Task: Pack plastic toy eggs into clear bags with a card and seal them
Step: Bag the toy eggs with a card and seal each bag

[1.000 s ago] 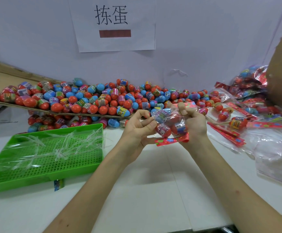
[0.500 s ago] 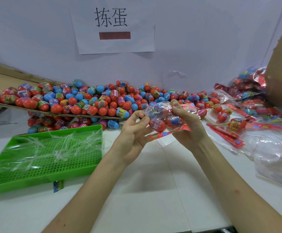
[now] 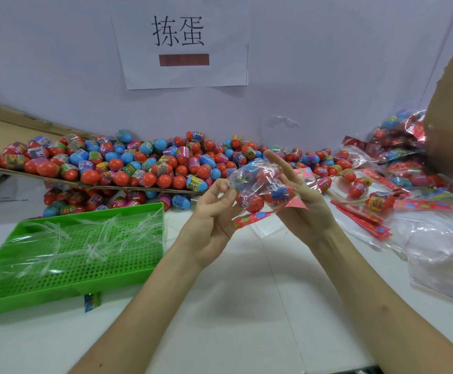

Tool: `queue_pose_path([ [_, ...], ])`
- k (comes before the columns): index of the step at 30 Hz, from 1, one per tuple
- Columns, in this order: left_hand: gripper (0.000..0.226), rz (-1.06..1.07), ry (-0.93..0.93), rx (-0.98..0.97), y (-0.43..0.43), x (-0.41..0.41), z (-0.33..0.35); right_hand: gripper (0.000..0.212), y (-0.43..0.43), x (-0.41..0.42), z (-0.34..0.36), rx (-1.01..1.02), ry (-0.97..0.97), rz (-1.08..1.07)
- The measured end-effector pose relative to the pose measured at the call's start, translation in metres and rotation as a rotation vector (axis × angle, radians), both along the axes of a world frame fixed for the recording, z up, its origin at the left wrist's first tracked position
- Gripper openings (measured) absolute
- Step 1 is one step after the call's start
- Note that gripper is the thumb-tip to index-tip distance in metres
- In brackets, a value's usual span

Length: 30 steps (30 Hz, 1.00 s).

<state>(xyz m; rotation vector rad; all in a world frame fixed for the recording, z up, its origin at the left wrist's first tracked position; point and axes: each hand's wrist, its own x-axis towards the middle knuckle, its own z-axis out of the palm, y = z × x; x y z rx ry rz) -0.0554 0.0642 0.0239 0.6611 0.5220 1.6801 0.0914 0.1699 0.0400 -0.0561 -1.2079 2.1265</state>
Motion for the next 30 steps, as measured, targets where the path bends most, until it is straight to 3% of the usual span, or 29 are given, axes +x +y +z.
queue_pose_path([
  [4, 0.012, 0.018, -0.029, -0.002, 0.001, 0.001, -0.001, 0.048, -0.001, -0.005, -0.001, -0.035, 0.051, 0.045],
  [6, 0.012, 0.024, -0.051, -0.004, 0.003, 0.0, -0.002, 0.04, -0.001, -0.008, -0.003, -0.083, 0.088, 0.025],
  [8, 0.013, 0.044, -0.066, -0.02, 0.004, 0.0, -0.003, 0.051, 0.001, -0.008, -0.007, -0.122, 0.08, 0.001],
  [11, 0.011, 0.096, -0.006, -0.042, 0.007, -0.002, -0.005, 0.051, 0.007, -0.009, -0.008, -0.163, 0.055, -0.02],
  [14, 0.015, 0.159, 0.092, -0.081, 0.01, -0.002, -0.008, 0.053, 0.013, -0.013, -0.008, -0.183, -0.142, -0.165],
  [17, 0.021, 0.219, 0.112, -0.12, 0.011, -0.004, -0.01, 0.037, 0.015, -0.017, -0.008, -0.141, -0.358, -0.316],
  [21, 0.016, 0.306, 0.208, -0.147, 0.012, -0.008, -0.01, 0.044, 0.008, -0.016, -0.005, -0.03, -0.429, -0.305],
  [24, 0.014, 0.339, 0.239, -0.179, 0.013, -0.01, -0.01, 0.035, 0.003, -0.022, -0.009, 0.079, -0.454, -0.379],
  [28, 0.055, 0.36, 0.273, -0.255, 0.016, -0.006, -0.013, 0.039, 0.002, -0.023, -0.012, 0.16, -0.471, -0.422],
  [30, 0.058, 0.358, 0.336, -0.272, 0.015, -0.005, -0.015, 0.044, 0.002, -0.024, -0.012, 0.223, -0.491, -0.415],
])
